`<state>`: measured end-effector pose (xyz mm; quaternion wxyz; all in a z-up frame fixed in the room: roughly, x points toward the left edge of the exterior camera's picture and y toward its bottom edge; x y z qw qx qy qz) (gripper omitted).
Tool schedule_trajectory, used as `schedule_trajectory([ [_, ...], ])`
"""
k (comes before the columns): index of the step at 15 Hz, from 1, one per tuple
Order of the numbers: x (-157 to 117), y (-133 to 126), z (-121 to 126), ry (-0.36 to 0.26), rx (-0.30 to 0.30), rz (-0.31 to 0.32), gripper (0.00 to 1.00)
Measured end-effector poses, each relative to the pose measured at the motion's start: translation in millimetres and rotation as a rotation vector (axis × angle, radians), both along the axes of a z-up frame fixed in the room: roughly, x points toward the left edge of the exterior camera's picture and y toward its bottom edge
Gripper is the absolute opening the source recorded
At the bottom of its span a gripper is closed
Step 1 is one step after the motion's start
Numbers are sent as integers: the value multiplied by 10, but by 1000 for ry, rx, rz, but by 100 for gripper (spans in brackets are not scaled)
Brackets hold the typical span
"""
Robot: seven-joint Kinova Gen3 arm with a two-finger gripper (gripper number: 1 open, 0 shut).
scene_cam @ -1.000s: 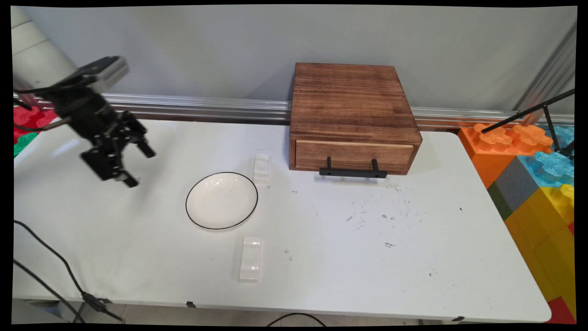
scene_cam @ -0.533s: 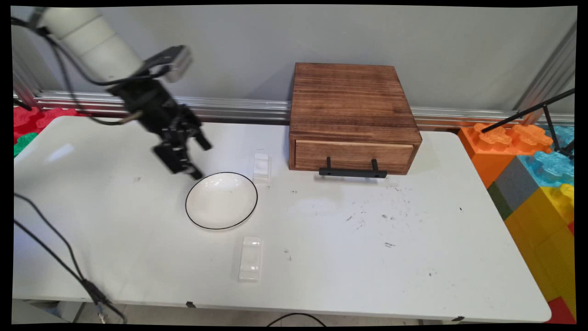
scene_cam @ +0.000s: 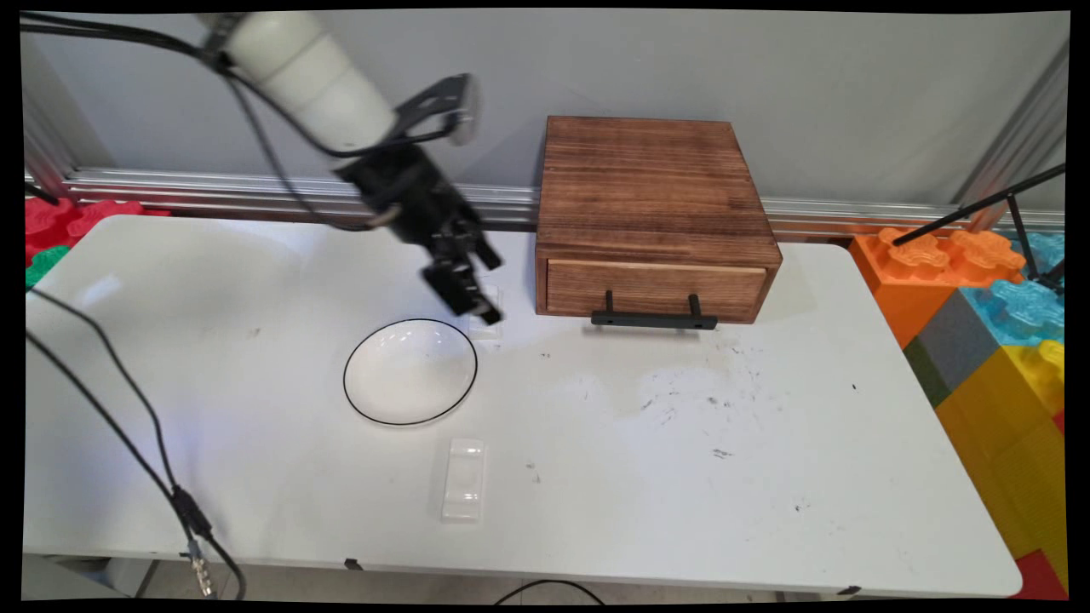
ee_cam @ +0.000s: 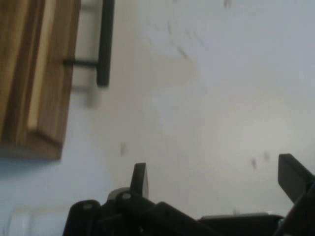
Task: Open the drawer
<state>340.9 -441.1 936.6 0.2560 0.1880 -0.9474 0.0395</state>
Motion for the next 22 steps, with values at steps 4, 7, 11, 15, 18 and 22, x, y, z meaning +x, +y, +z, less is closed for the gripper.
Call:
schedule_trajectory([
  [4, -469, -209, -72, 20, -43, 14, 100],
  [7, -736, -362, -182, 14, -82, 24, 100],
  [11, -1002, -500, -349, 1, -121, 24, 100],
  [15, -1182, -588, -524, -20, -156, 18, 100],
  [18, -1301, -641, -697, -38, -175, 12, 100],
  [22, -1418, -690, -920, -59, -189, 3, 100],
])
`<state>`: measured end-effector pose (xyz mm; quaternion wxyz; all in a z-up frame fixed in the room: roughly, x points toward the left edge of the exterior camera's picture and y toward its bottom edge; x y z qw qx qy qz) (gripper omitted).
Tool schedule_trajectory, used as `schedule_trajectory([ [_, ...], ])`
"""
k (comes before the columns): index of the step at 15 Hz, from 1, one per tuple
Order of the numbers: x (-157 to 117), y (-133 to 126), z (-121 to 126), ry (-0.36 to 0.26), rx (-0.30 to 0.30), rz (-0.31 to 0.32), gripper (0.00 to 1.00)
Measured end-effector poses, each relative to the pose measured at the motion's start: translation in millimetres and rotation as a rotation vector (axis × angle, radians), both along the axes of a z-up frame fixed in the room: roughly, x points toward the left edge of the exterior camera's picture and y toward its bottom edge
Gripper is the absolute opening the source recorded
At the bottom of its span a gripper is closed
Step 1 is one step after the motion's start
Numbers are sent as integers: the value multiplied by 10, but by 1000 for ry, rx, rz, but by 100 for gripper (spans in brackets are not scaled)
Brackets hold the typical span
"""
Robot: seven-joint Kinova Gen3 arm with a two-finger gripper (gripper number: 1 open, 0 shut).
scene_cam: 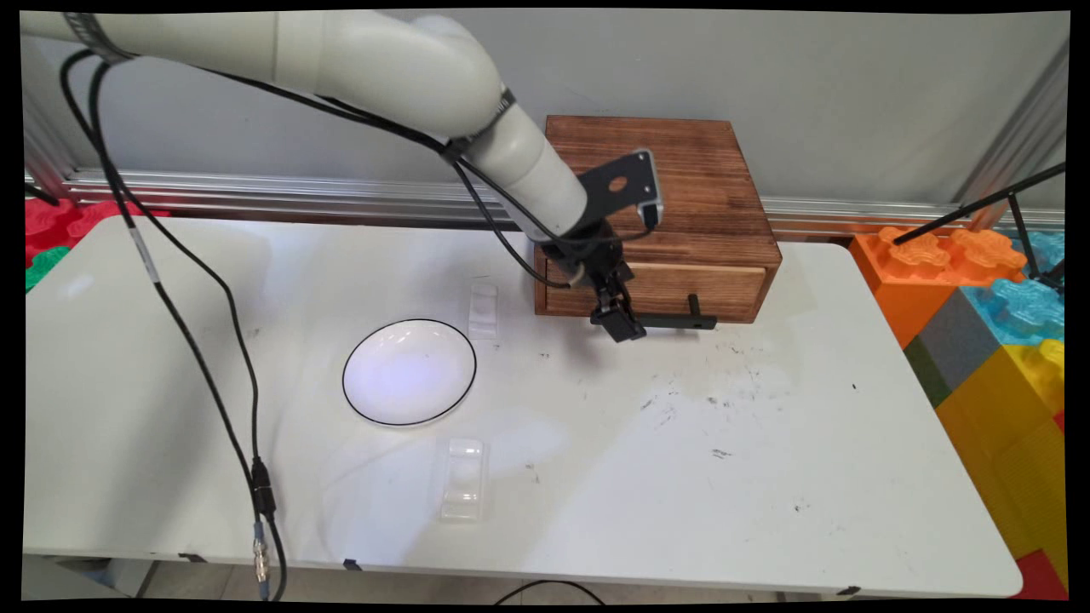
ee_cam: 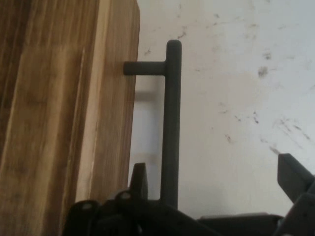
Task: Open the drawer
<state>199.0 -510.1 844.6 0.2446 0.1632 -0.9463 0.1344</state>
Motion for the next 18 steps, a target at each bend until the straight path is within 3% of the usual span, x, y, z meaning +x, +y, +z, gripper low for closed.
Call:
schedule_trajectory([
  [18, -318, -170, -674, -47, -36, -69, 100],
])
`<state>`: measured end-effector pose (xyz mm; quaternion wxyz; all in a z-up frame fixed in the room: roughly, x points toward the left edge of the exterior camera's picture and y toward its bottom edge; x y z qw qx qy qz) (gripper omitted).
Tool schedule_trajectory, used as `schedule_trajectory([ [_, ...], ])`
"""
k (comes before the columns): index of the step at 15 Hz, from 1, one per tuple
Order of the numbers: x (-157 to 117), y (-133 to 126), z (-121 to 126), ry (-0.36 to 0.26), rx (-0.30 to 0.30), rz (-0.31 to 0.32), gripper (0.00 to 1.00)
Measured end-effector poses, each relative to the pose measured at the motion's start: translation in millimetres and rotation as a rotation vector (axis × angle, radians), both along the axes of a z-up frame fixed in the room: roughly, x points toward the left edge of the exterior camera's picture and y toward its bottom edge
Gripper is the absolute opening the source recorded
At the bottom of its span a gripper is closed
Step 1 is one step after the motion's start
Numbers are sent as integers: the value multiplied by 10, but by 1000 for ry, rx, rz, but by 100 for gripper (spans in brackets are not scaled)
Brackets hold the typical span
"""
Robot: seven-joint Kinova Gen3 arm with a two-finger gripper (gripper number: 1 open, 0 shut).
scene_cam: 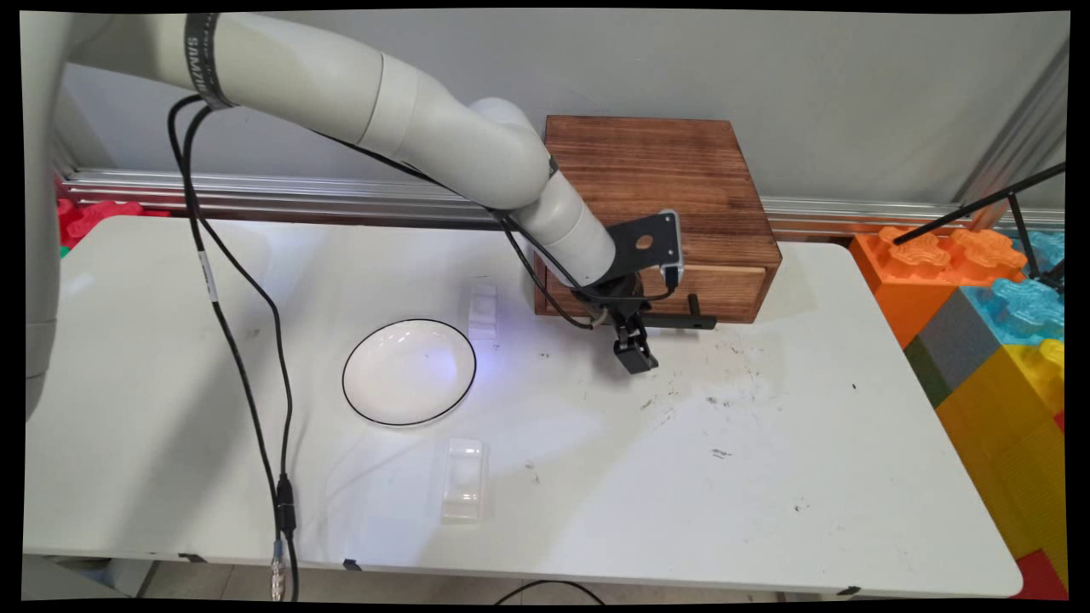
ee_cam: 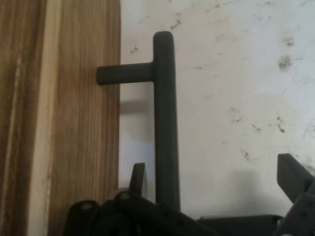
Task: Open the drawer
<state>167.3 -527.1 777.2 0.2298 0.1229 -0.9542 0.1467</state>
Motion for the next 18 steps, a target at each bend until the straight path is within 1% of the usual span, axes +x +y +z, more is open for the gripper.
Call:
schedule_trajectory([
  [3, -28, 14, -73, 0, 4, -10, 100],
  [8, -94, 109, -141, 11, 22, -25, 100],
  [18, -246, 543, -216, 52, 80, -34, 100],
])
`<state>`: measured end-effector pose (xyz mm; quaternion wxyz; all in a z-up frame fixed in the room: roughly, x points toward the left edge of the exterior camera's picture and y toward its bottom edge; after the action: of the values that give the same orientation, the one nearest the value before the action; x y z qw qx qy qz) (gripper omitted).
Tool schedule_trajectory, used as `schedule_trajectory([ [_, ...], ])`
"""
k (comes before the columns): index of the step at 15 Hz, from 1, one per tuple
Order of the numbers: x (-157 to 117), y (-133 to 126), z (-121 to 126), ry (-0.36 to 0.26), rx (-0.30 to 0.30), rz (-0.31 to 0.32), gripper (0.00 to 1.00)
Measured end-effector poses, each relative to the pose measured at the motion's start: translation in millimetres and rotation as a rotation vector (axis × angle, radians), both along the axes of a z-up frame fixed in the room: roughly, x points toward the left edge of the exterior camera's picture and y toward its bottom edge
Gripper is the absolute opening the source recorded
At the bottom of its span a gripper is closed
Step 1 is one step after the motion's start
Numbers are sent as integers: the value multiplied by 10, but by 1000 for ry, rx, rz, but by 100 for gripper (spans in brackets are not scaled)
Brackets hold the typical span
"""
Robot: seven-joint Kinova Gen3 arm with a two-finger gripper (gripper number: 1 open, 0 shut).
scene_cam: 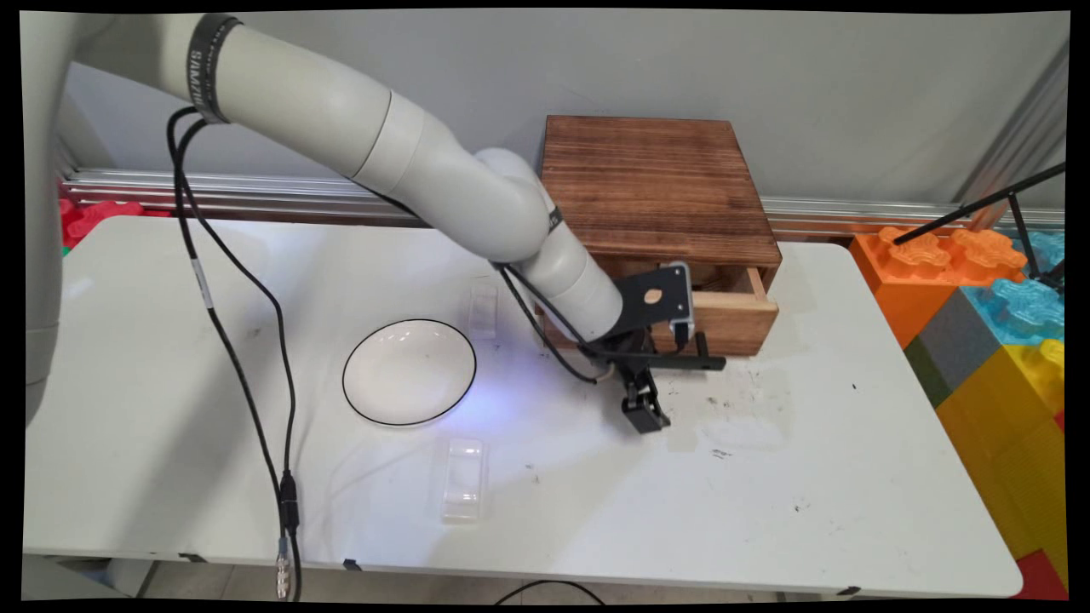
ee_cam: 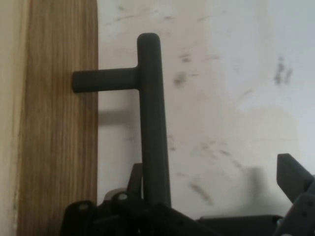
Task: Open the drawer
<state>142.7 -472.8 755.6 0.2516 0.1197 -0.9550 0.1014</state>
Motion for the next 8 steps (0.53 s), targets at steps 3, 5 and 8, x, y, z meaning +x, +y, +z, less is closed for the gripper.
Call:
schedule_trajectory([
  [3, -52, 162, -6, 14, 19, 0, 100],
  [5, -80, 251, -6, 21, 29, 1, 100],
  [8, -137, 446, 2, 37, 52, 1, 100],
])
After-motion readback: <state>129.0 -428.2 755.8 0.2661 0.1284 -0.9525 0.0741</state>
